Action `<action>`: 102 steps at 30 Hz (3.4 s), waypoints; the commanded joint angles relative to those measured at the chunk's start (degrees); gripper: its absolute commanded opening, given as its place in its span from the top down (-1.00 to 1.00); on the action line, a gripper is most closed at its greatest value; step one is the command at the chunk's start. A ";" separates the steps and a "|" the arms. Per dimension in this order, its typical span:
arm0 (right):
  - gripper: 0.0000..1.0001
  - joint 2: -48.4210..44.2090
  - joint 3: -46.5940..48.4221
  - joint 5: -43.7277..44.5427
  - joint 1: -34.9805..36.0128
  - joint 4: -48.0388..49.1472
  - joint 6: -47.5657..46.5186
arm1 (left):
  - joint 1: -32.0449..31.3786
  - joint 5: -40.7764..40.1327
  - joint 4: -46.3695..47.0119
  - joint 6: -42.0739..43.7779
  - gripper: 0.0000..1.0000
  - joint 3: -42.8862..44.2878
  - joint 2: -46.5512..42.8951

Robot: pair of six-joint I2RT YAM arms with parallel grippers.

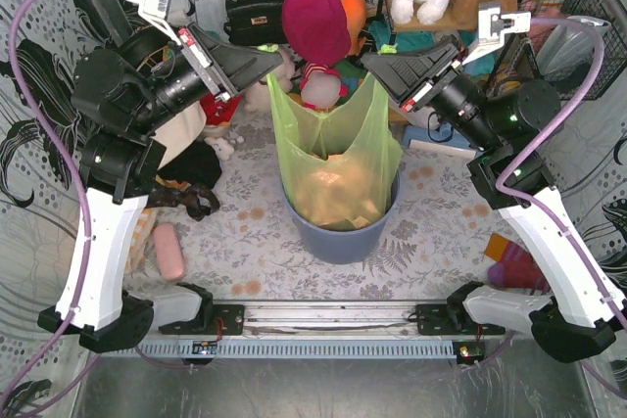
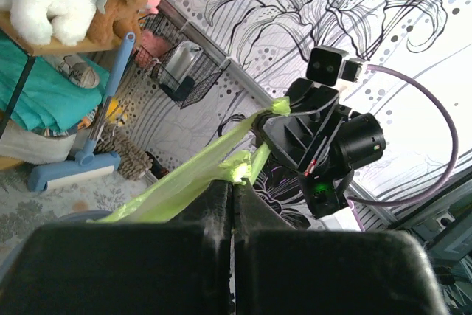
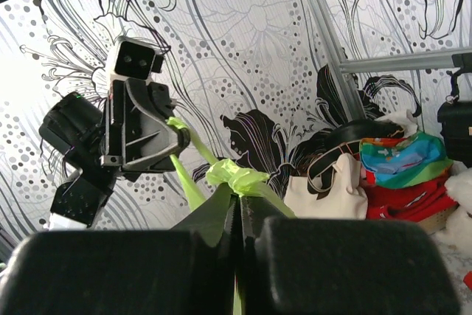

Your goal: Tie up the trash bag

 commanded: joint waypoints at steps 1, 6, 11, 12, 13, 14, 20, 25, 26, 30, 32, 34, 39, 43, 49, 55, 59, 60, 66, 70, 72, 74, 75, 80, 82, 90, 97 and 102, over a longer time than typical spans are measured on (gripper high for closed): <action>1.00 -0.24 3.07 0.33 0.26 1.22 -1.12 | 0.30 -1.45 1.89 2.12 1.00 1.31 -2.30; 1.00 -3.53 -5.54 1.66 0.30 3.40 0.92 | 0.31 -3.84 2.56 3.13 1.00 -6.91 -6.51; 0.46 -4.72 -7.73 1.25 0.25 2.57 1.65 | 0.31 -4.36 0.77 4.22 0.30 -7.79 -8.16; 0.31 -4.88 -7.41 1.40 0.25 1.96 1.40 | 0.30 -4.63 -0.06 4.79 0.10 -6.76 -8.07; 0.18 -5.00 -6.61 1.54 0.29 1.02 1.00 | 0.30 -4.94 -1.35 5.49 -0.07 -5.30 -7.85; 0.09 -5.16 -5.82 1.68 0.29 -0.25 0.44 | 0.37 -5.10 -2.65 6.05 -0.15 -3.55 -7.39; -0.08 -7.38 -3.29 4.35 0.28 -9.57 -2.45 | 0.30 -3.33 -8.18 6.18 -0.25 1.54 -6.70; -0.22 -8.52 -1.60 6.49 0.32 -16.06 -4.22 | 0.35 3.14 -3.43 1.78 -0.28 -1.96 -8.17; -0.24 -8.58 -0.87 7.14 0.26 -17.44 -4.99 | 0.31 4.19 -2.59 0.35 -0.28 -2.27 -8.11; -0.25 -8.70 2.22 10.51 0.26 -22.94 -7.32 | 0.23 6.15 -2.04 -3.15 -0.24 -1.16 -6.68; -0.25 -8.88 3.08 12.03 0.28 -24.53 -8.09 | -0.12 6.05 -0.92 -3.91 -0.24 -1.08 -6.37; -0.25 -8.93 3.66 12.87 0.28 -25.45 -8.61 | -1.18 3.24 -2.20 -2.98 -0.25 0.32 -5.77; -0.25 -8.65 4.76 13.33 0.27 -25.92 -9.02 | -9.46 -0.27 -2.37 -1.15 -0.26 8.09 0.09; -0.25 -7.93 6.17 13.91 0.27 -27.02 -8.95 | -17.32 -4.12 -6.39 2.89 -0.25 14.88 4.82; -0.23 -5.51 11.06 16.81 0.26 -33.28 -9.70 | -30.63 -17.62 -13.21 11.05 -0.25 17.56 6.38; -0.13 -2.54 16.04 14.90 0.33 -37.08 -10.28 | -41.91 -30.74 -11.18 16.85 -0.25 7.28 2.38; -0.08 -0.76 18.46 12.75 0.29 -37.53 -10.32 | -46.74 -38.90 -5.83 19.70 -0.23 0.34 1.01; -0.07 -0.28 19.02 12.34 0.29 -37.71 -10.30 | -47.33 -39.71 -4.14 20.36 -0.23 -1.22 0.92; 0.05 2.18 21.92 11.15 0.28 -39.25 -10.38 | -48.36 -45.61 8.95 25.98 -0.21 -13.00 -1.72; 0.12 2.52 22.08 10.94 0.19 -39.22 -10.49 | -48.35 -45.94 23.68 30.50 -0.20 -24.47 -5.21; 0.16 2.66 22.10 10.90 0.26 -39.21 -10.55 | -48.30 -46.06 28.69 33.12 -0.20 -27.32 -5.98; 0.21 2.86 22.06 10.83 0.28 -39.23 -10.50 | -48.30 -46.86 31.13 36.22 -0.22 -28.71 -6.00; 0.23 2.90 22.10 10.79 0.26 -39.16 -10.54 | -48.31 -47.24 31.91 37.52 -0.22 -29.24 -5.95; 0.33 2.89 21.46 10.44 0.28 -38.37 -10.42 | -48.35 -49.50 35.67 41.71 -0.25 -31.60 -6.10; 0.42 2.97 21.36 10.44 0.28 -38.31 -10.35 | -48.30 -49.77 37.40 43.01 -0.25 -32.56 -6.20; 1.00 2.98 21.00 9.44 0.27 -36.14 -10.06 | -48.36 -50.65 39.81 48.18 -0.28 -32.40 -4.26; 1.00 2.88 21.35 7.54 0.30 -35.10 -9.68 | -48.31 -52.81 41.68 53.26 -0.37 -30.49 -1.17; 1.00 1.98 20.35 6.60 0.26 -34.70 -8.99 | -48.06 -53.97 43.57 58.41 -0.52 -27.38 2.35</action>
